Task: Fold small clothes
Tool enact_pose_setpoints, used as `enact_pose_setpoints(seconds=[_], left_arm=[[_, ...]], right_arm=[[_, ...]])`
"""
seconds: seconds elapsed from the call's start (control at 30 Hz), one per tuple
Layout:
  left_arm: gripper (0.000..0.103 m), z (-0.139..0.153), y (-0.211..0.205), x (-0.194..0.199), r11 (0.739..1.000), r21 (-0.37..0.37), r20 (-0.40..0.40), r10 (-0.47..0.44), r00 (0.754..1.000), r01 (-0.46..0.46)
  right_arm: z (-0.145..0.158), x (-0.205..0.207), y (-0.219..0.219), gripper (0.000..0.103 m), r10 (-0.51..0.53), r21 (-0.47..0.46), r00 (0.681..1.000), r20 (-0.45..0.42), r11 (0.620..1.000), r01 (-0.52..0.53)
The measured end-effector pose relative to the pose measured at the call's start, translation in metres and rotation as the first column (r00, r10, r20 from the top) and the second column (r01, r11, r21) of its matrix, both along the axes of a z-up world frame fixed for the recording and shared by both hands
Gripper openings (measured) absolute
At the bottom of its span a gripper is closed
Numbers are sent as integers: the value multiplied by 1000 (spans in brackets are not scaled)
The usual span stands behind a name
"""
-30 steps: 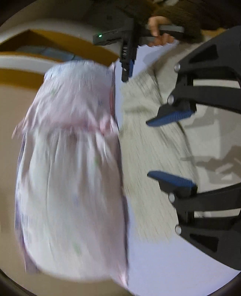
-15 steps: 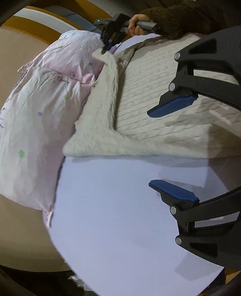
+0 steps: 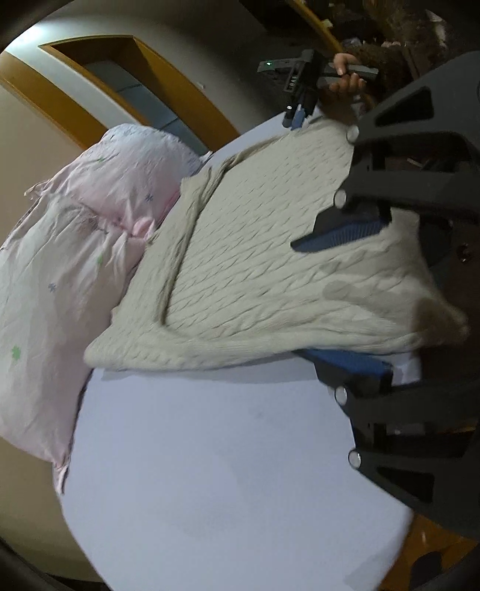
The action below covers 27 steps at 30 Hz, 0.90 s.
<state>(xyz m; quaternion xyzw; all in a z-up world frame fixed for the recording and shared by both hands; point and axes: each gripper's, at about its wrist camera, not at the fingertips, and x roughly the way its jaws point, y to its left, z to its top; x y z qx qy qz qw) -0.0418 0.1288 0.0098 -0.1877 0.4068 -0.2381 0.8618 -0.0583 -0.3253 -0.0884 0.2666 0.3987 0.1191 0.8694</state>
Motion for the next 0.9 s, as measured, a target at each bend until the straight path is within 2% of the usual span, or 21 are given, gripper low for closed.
enact_pose_setpoints(seconds=[0.07, 0.1, 0.17, 0.23, 0.27, 0.33, 0.47, 0.53, 0.57, 0.6, 0.63, 0.67, 0.7, 0.73, 0.8, 0.83, 0.87, 0.9], left_arm=[[35, -2, -1, -7, 1000, -14, -15, -6, 1000, 6], [24, -4, -1, -11, 1000, -25, -27, -11, 1000, 10], [9, -8, -3, -14, 1000, -31, -56, -9, 998, 7], [8, -9, -4, -13, 999, -49, -64, -20, 998, 16], [8, -6, -6, -9, 997, -66, -64, -32, 997, 27], [8, 5, -5, -2, 993, -108, -39, -55, 998, 51], [8, 46, 3, 47, 989, -145, 60, -25, 998, 33], [8, 57, 8, 82, 986, -166, 82, 22, 996, -8], [8, 61, 12, 113, 980, -190, 78, 79, 994, -63], [8, 60, 15, 133, 972, -211, 65, 121, 990, -105], [8, 55, 20, 163, 951, -249, 27, 198, 980, -185], [8, 44, 24, 193, 923, -275, -28, 272, 962, -269], [9, 34, 28, 213, 905, -279, -74, 313, 947, -321], [9, 19, 30, 238, 880, -288, -144, 349, 926, -377], [8, -5, 32, 266, 847, -314, -273, 351, 896, -428], [8, -11, 35, 270, 829, -349, -308, 340, 889, -437], [8, -7, 39, 267, 817, -396, -289, 323, 901, -420], [10, -1, 41, 265, 827, -399, -254, 316, 914, -396]], right_arm=[[-3, -13, 10, 49, 61, -8, 998, -9, 998, -61], [-5, -17, 11, 49, 84, -1, 996, -12, 996, -84], [-8, -23, 14, 47, 122, 20, 992, -11, 992, -122], [-14, -18, 16, 6, 153, 48, 987, -46, 987, -150], [-15, -15, 15, 6, 163, 92, 986, -45, 983, -159], [-1, -8, 12, 6, 175, 156, 984, 22, 972, -177], [55, 31, 2, 6, 149, 240, 960, 237, 949, -207], [76, 74, -12, 6, 87, 311, 949, 304, 932, -185], [80, 93, -17, 6, 53, 350, 948, 314, 922, -167], [82, 119, -29, 6, -12, 412, 950, 312, 902, -124], [78, 146, -42, 6, -89, 478, 954, 286, 876, -61], [70, 163, -51, 6, -147, 519, 957, 250, 855, -4], [56, 190, -61, 7, -233, 556, 956, 176, 825, 99], [40, 212, -68, 13, -297, 564, 951, 87, 802, 199], [18, 230, -76, 21, -360, 548, 933, -25, 776, 314], [14, 231, -77, 23, -369, 558, 929, -34, 764, 324], [16, 227, -77, 29, -360, 563, 933, 0, 771, 297], [22, 222, -76, 47, -355, 536, 934, 38, 796, 281]])
